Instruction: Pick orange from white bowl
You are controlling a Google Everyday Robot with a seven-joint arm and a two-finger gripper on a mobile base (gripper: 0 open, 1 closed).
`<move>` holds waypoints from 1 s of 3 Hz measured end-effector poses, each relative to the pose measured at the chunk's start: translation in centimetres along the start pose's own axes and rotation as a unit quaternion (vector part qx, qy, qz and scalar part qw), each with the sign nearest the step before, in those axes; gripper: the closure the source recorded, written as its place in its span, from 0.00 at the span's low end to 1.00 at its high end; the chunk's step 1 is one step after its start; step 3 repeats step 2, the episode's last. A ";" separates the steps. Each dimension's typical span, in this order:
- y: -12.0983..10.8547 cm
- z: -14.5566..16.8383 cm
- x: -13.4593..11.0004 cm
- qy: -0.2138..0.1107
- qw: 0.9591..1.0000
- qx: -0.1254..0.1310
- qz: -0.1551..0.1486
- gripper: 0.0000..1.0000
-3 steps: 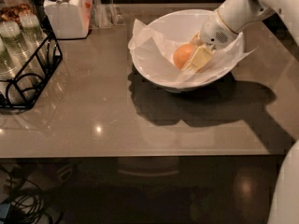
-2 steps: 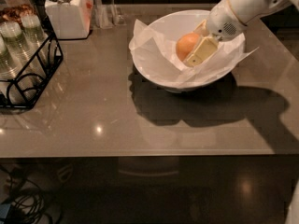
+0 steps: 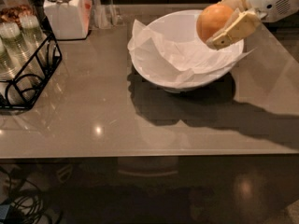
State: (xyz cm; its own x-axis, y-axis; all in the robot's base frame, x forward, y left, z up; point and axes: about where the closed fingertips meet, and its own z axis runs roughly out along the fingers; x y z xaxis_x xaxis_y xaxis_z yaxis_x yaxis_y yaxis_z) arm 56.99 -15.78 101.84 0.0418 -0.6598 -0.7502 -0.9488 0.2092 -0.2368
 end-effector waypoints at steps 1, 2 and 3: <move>2.5 -2.7 -0.2 -0.024 1.000 0.003 0.008 1.00; 2.5 -3.0 0.0 -0.025 1.000 0.005 0.011 1.00; 2.5 -3.0 0.0 -0.025 1.000 0.005 0.011 1.00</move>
Offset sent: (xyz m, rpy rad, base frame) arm -0.0258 -0.0104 0.0101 0.0412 -0.0026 -0.0019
